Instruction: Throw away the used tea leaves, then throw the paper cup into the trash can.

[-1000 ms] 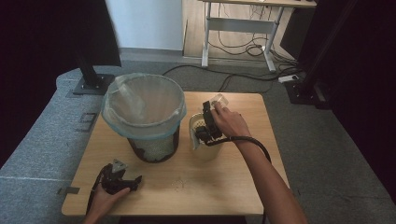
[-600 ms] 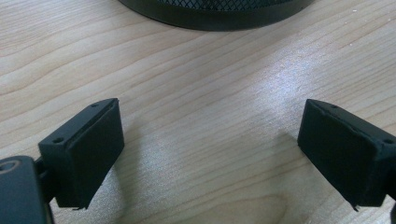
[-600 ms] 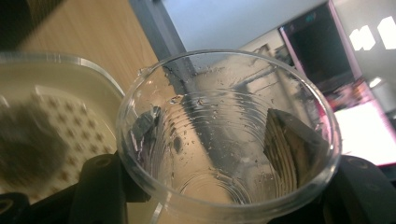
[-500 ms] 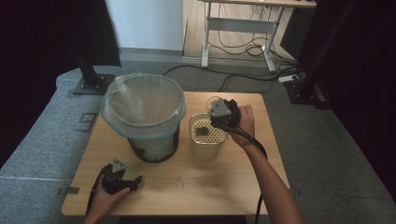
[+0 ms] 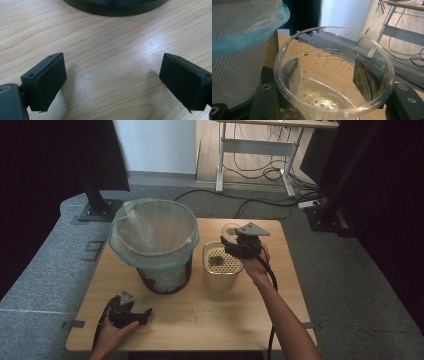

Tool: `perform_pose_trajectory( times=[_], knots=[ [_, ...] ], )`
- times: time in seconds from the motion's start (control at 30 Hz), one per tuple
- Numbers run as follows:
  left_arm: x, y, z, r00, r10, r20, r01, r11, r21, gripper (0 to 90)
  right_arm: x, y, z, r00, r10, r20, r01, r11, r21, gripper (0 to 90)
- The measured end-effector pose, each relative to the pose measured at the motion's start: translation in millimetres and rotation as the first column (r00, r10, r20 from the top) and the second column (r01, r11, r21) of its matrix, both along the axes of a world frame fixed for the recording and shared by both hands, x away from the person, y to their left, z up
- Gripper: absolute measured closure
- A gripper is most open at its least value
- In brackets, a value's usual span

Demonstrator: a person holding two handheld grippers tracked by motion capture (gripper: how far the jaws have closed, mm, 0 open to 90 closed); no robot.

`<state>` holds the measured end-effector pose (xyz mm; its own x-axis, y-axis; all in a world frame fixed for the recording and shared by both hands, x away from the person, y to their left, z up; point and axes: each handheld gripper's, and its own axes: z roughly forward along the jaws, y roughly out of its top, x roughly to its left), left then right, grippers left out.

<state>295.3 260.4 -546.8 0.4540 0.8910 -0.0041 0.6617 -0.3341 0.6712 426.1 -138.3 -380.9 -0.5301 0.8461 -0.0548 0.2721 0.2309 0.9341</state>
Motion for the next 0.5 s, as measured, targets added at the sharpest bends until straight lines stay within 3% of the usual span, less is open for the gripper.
perform_pose_trajectory(
  times=[0.1,0.23,0.33,0.37,0.5],
  knots=[
    [0.0,0.1,0.1,1.0000,0.000,0.001,0.000,1.0000,0.002,6.6,-0.3,-1.0,3.1,0.9999,-0.004,-0.012,0.004,0.9986,0.053,38.4],
    [-0.2,-0.1,0.0,1.0000,0.001,-0.001,-0.001,1.0000,-0.001,6.6,-1.7,0.4,14.4,0.9991,-0.040,0.011,0.040,0.9969,0.068,38.2],
    [-0.2,-0.1,0.1,1.0000,0.001,-0.001,-0.001,1.0000,0.000,6.6,-2.7,2.5,31.8,0.9986,-0.041,0.035,0.037,0.9933,0.109,38.2],
    [-0.2,-0.1,0.1,1.0000,0.001,-0.001,-0.001,1.0000,-0.001,6.6,-3.5,6.9,46.2,0.9976,-0.029,0.062,0.022,0.9929,0.117,38.1],
    [-0.2,-0.2,0.0,1.0000,0.002,0.000,-0.002,1.0000,-0.002,6.6,-4.8,14.7,63.6,0.9947,-0.026,0.099,0.015,0.9933,0.114,37.8]
  ],
)
